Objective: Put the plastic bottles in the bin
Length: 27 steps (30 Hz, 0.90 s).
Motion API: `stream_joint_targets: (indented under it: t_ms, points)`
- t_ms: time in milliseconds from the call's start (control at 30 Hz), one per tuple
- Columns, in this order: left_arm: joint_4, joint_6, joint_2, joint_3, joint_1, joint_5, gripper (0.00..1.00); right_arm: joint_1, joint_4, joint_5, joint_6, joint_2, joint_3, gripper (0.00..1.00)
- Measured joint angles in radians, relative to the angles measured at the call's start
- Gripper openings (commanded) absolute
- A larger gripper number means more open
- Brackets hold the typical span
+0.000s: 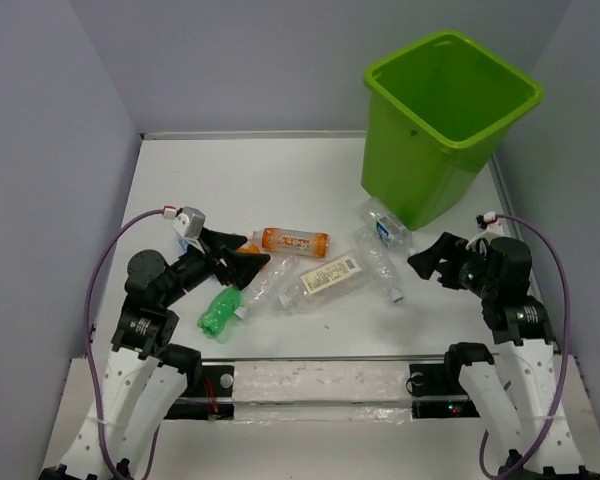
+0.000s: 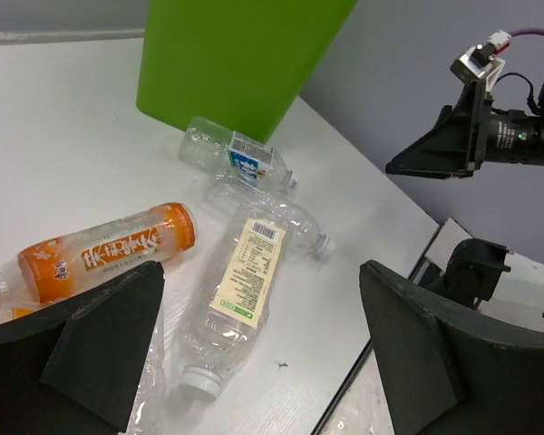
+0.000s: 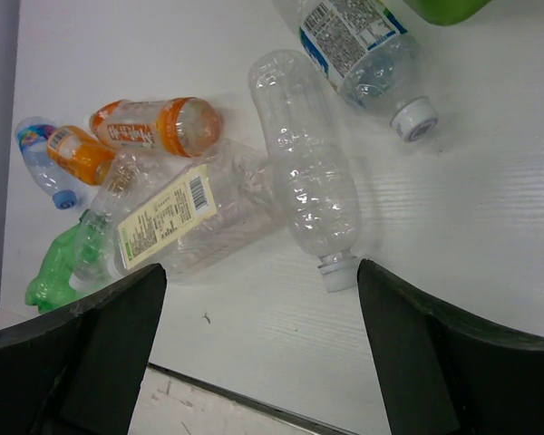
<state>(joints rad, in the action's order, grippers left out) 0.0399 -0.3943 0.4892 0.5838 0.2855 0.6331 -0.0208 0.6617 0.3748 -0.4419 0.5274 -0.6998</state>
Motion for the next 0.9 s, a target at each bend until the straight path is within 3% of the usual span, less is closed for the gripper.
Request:
stream_joint_targets:
  t_ms: [300, 600, 900]
  points:
    - [0.000, 0.000, 0.035, 0.000, 0.001, 0.028, 0.99, -0.020, -0.076, -0.046, -0.008, 0.144, 0.037, 0.95]
    - [0.000, -0.001, 0.035, -0.002, 0.001, 0.040, 0.99, -0.358, -0.154, -0.259, -0.088, 0.248, 0.041, 0.96]
    - [0.001, -0.001, 0.035, -0.002, 0.001, 0.040, 0.99, -0.446, -0.180, -0.505, -0.037, 0.547, -0.017, 0.87]
